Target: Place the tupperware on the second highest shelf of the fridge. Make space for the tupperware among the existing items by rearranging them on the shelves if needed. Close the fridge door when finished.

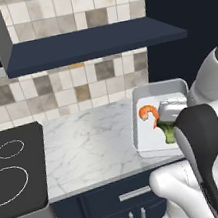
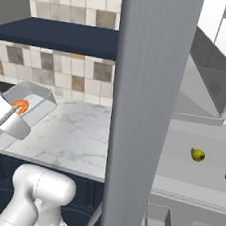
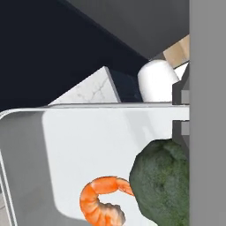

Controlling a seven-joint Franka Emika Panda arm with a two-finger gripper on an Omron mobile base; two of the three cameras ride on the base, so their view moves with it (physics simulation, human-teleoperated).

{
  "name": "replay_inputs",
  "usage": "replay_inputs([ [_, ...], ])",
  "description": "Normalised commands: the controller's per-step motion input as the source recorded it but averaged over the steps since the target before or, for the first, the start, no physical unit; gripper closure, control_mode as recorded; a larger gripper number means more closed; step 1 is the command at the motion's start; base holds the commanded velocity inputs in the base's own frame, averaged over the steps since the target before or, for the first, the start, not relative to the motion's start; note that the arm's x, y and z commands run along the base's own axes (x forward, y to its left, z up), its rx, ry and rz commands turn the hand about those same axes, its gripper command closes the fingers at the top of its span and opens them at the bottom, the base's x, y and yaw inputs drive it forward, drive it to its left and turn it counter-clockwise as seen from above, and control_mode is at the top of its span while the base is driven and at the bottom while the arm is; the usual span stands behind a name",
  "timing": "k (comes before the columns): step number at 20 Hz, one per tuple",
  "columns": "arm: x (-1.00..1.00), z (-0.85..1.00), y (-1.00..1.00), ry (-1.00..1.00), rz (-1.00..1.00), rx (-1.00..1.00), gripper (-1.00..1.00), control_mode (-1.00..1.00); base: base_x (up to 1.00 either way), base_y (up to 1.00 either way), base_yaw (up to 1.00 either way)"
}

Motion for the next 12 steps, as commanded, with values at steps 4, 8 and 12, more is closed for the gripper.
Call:
replay_inputs([
  [4, 0.01, 0.06, 0.01, 0.00, 0.00, -0.05, 1.00, -1.00, 0.00, 0.00, 0.00],
  [8, 0.50, 0.10, -0.07, 0.00, 0.00, 0.01, 1.00, -1.00, 0.00, 0.00, 0.00],
  [12, 0.36, 0.00, -0.02, 0.01, 0.00, 0.00, 1.00, -1.00, 0.00, 0.00, 0.00],
])
